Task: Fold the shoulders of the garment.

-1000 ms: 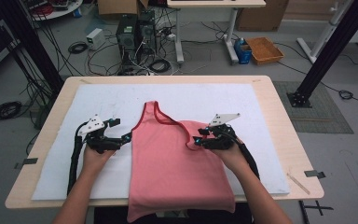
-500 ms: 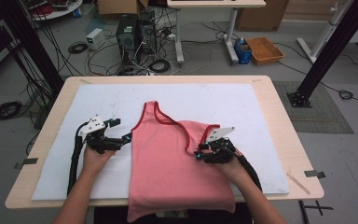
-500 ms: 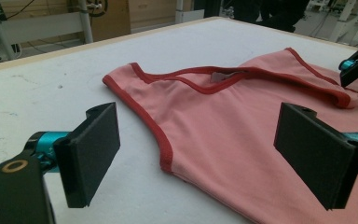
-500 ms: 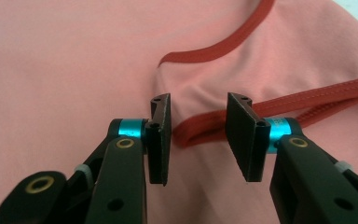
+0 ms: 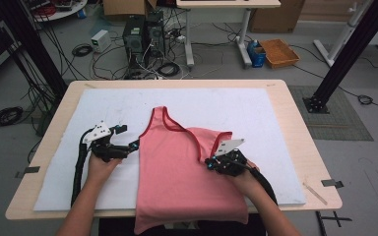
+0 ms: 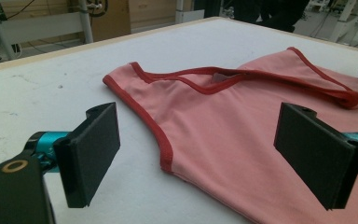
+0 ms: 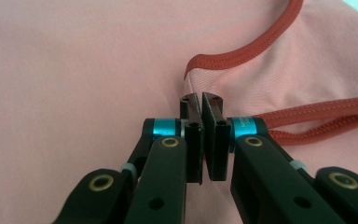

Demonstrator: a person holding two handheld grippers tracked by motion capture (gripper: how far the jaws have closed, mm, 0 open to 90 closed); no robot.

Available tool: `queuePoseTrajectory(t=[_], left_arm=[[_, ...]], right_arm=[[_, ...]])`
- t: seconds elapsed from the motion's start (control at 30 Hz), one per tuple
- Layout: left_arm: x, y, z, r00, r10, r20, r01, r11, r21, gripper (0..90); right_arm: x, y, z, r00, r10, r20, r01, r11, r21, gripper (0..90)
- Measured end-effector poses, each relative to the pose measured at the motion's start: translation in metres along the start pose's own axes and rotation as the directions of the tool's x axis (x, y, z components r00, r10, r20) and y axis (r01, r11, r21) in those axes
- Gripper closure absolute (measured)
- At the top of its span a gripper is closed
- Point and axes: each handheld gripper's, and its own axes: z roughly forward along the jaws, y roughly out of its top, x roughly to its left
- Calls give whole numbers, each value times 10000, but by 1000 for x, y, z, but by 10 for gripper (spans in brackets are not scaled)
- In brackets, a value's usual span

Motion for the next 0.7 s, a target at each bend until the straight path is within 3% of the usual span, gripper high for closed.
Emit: queuePoseTrajectory(t=[0.23, 0.3, 0.33, 0.37, 0.4, 0.47, 0.5, 0.57, 0.6, 0.63, 0.7], left_arm=[[0, 0, 0, 10000, -79, -26, 79, 10000, -7, 143], [1, 0, -1, 9999, -106, -12, 106, 9999, -18, 143], [1, 0, -1, 9999, -134, -11, 134, 9999, -26, 143], [1, 0, -1, 9999, -135, -3, 135, 9999, -26, 143], [1, 0, -1, 9999, -135, -3, 135, 9999, -26, 143], [1, 0, -1, 9999, -133, -5, 133, 9999, -27, 143], [1, 0, -1, 9999, -133, -5, 133, 9999, -27, 143], [1, 0, 0, 10000, -87, -21, 87, 10000, -22, 143], [1, 0, 0, 10000, -37, -24, 37, 10000, 5, 143], [1, 0, 0, 10000, -68, -40, 67, 10000, -11, 143], [1, 0, -1, 9999, -124, -47, 124, 9999, -26, 143]], right_arm=[[-1, -5, 1, 9995, 296, -124, -297, 9995, -45, 824], [-2, -4, -1, 9972, 667, -336, -676, 9974, -268, 602], [-2, -4, -1, 9972, 667, -336, -676, 9974, -268, 602], [-6, -3, -5, 9952, 974, -92, -978, 9933, -609, 441], [-6, -3, -5, 9952, 974, -92, -978, 9933, -609, 441], [-17, -5, -17, 9879, 1538, 188, -1504, 9809, -1232, 352], [-17, -5, -17, 9879, 1538, 188, -1504, 9809, -1232, 352], [-26, -8, -27, 9786, 2018, 392, -1929, 9672, -1652, 315], [-32, -11, -32, 9724, 2282, 488, -2152, 9578, -1906, 302], [-44, -17, -40, 9583, 2783, 656, -2570, 9390, -2286, 286], [-55, -24, -46, 9426, 3215, 897, -2934, 9262, -2367, 268]])
